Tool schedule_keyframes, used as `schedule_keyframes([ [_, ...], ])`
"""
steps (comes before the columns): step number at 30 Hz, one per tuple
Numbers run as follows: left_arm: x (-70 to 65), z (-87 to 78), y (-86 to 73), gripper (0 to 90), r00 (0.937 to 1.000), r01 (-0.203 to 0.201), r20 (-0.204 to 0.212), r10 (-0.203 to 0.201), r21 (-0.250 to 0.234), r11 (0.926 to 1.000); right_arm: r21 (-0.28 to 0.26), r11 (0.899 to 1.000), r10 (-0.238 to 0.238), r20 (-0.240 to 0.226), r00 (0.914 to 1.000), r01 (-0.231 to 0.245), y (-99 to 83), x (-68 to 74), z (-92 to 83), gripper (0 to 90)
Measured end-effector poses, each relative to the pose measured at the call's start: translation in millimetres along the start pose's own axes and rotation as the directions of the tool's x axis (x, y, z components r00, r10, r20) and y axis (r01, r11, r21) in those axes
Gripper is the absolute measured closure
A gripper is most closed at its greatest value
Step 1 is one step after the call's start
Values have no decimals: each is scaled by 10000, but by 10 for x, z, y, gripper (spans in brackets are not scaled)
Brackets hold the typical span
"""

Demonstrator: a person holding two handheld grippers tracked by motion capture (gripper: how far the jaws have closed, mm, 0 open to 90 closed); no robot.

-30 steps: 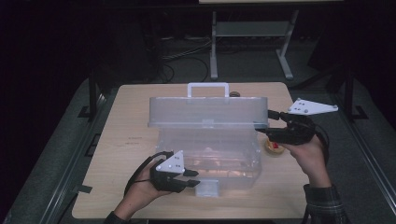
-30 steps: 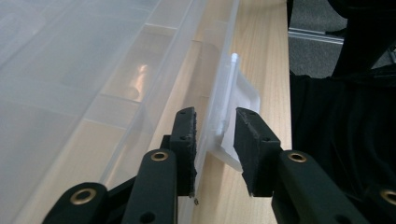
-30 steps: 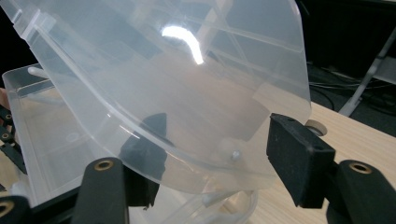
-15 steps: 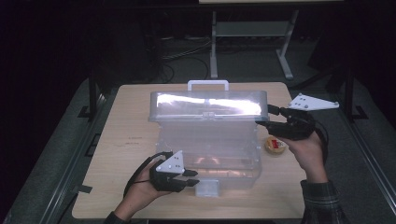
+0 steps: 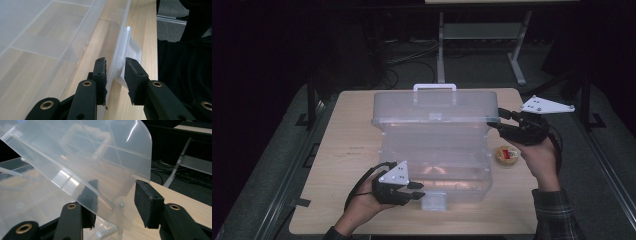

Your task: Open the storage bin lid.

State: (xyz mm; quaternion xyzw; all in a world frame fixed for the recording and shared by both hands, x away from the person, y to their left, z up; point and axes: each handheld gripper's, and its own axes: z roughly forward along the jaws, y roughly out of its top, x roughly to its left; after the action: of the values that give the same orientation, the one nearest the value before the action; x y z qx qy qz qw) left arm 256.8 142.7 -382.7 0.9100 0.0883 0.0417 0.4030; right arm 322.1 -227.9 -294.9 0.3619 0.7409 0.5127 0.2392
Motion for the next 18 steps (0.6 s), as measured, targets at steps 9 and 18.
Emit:
schedule_keyframes([
  [9,3,0,0,709,10000,-24,10,24,0,10000,-107,9999,116,352,9993,-112,56,-31,54,583],
  [18,5,0,-2,711,10000,41,87,-41,-29,10000,-75,10000,51,743,9972,-46,109,-52,105,623],
])
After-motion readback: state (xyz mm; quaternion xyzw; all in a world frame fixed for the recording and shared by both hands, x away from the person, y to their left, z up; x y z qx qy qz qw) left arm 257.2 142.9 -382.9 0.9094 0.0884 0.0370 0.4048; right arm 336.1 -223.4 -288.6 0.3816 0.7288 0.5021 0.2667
